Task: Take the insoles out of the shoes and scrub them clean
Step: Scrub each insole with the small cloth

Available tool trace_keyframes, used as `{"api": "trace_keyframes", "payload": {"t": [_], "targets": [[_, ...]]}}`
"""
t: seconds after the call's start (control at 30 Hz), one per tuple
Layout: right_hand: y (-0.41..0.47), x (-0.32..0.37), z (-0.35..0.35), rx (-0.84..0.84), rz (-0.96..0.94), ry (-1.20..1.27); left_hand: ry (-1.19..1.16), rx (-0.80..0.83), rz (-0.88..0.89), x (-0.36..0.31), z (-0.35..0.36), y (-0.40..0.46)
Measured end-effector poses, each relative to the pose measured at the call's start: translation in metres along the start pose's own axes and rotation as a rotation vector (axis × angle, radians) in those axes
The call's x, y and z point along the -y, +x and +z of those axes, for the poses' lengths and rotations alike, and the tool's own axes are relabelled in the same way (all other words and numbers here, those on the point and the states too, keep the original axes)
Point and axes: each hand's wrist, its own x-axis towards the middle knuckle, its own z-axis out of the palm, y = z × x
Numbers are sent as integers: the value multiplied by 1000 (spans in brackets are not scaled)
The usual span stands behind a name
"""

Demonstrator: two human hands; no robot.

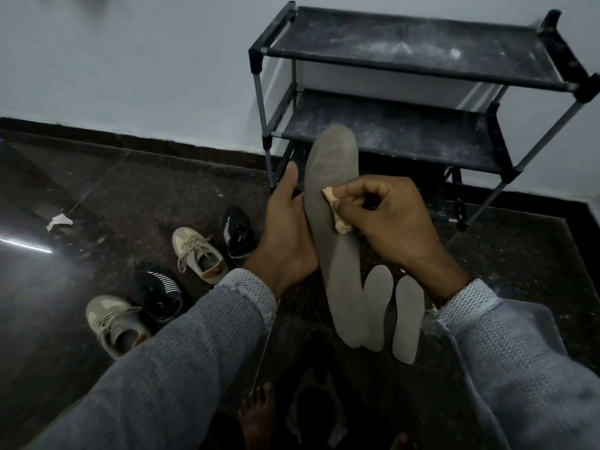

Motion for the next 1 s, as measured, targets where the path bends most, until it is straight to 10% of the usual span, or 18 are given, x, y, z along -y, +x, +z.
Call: {"api": "trace_keyframes", "payload": {"t": [0.4, 0.6, 0.8, 1.0], "targets": [[-14, 10, 20, 164, -96, -92, -131, -75, -43, -2, -2, 2], [-8, -3, 18, -219, -121, -344, -71, -84, -62, 0, 4, 0], [-20, 11, 33, -14, -69, -101, -126, -123, -70, -2, -3, 0], [-6, -2, 23, -187, -128, -331, 61, -166, -37, 7, 3, 0]]}}
